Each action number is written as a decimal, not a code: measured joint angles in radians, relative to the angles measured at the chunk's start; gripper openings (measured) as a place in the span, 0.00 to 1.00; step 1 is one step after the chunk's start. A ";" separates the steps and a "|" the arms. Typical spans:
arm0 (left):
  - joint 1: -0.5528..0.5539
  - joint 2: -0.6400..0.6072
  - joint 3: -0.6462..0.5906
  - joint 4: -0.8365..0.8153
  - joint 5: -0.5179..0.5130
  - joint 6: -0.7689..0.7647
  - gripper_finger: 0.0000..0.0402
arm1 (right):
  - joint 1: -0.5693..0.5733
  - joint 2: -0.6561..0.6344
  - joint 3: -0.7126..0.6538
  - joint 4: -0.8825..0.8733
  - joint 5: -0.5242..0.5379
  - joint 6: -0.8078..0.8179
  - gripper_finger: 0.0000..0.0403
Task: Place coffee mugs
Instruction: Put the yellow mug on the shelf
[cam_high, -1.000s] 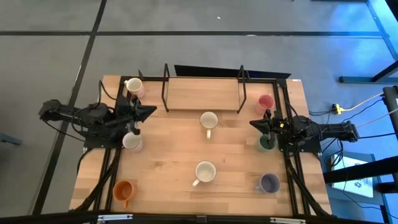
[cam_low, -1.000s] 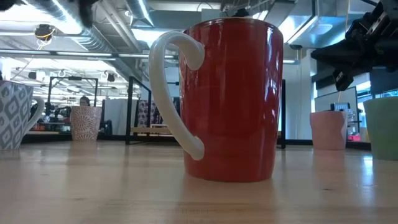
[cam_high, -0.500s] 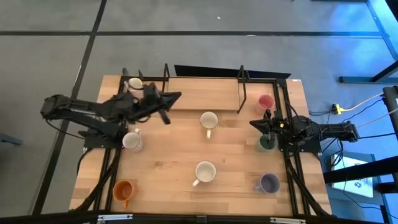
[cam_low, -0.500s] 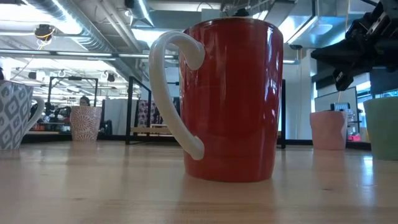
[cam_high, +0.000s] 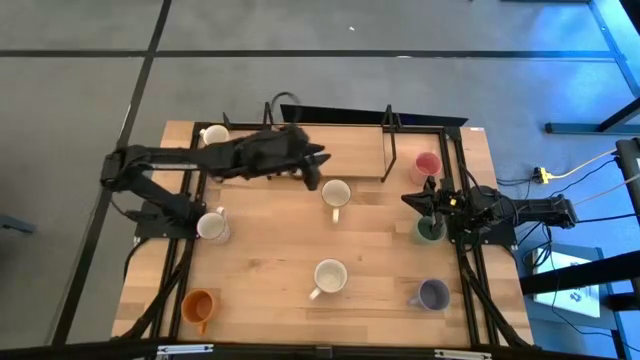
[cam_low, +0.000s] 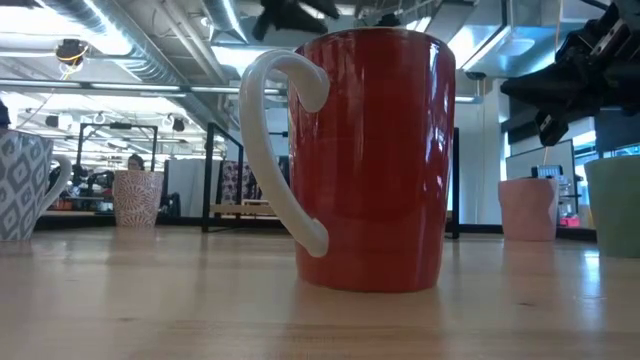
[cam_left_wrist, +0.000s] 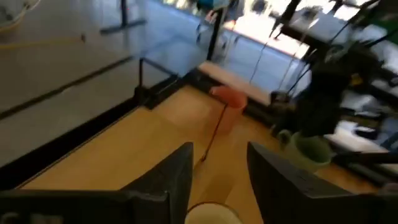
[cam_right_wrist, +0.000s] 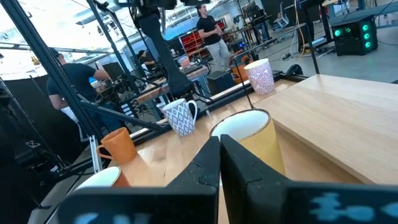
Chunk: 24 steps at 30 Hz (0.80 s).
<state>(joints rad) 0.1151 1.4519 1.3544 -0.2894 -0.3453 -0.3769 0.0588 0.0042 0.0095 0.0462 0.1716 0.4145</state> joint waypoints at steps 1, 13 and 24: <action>0.007 0.032 0.047 -0.061 0.000 -0.013 0.38 | 0.000 0.000 0.001 -0.003 -0.003 0.000 0.00; 0.065 0.366 0.430 -0.462 0.194 0.092 0.39 | 0.000 0.000 0.001 -0.007 -0.004 0.008 0.00; 0.076 0.458 0.433 -0.558 0.283 0.094 0.38 | 0.000 0.000 0.001 -0.008 -0.005 0.008 0.00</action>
<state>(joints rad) 0.1909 1.9102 1.7870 -0.8476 -0.0621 -0.2827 0.0586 0.0044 0.0109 0.0378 0.1670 0.4225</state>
